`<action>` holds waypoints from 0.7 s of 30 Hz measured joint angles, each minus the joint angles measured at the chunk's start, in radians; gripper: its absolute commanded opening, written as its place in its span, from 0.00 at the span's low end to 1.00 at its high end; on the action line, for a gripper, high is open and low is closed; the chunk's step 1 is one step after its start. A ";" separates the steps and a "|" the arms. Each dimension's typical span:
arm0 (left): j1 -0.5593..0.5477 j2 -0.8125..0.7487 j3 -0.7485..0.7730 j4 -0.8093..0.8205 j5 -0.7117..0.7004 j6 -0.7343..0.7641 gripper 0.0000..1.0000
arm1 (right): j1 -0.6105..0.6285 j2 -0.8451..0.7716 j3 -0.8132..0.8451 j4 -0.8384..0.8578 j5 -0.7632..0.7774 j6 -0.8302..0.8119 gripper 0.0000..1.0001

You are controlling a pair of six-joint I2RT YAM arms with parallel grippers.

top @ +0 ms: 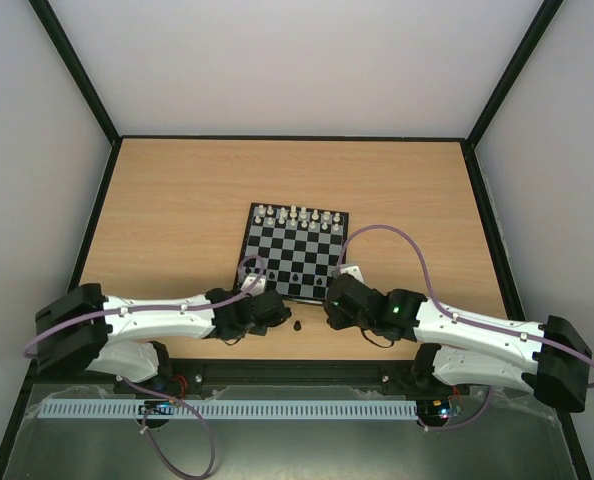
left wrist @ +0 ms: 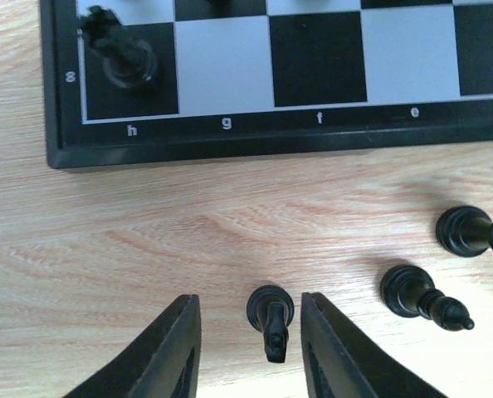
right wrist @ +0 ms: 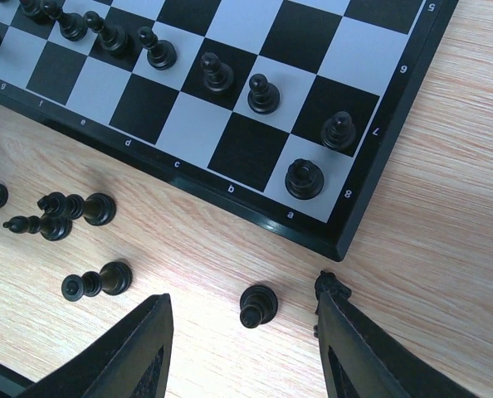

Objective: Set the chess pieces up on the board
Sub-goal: Pick up the chess piece at the center of the board.

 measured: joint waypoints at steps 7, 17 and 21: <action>-0.007 0.030 -0.002 0.021 0.008 -0.005 0.28 | 0.000 0.000 0.000 0.003 -0.003 -0.002 0.49; -0.008 0.044 -0.018 0.045 0.014 -0.008 0.20 | 0.000 0.000 0.000 0.003 -0.003 -0.002 0.48; -0.008 0.056 -0.021 0.048 0.016 -0.008 0.09 | 0.000 0.000 0.000 0.003 -0.005 -0.002 0.48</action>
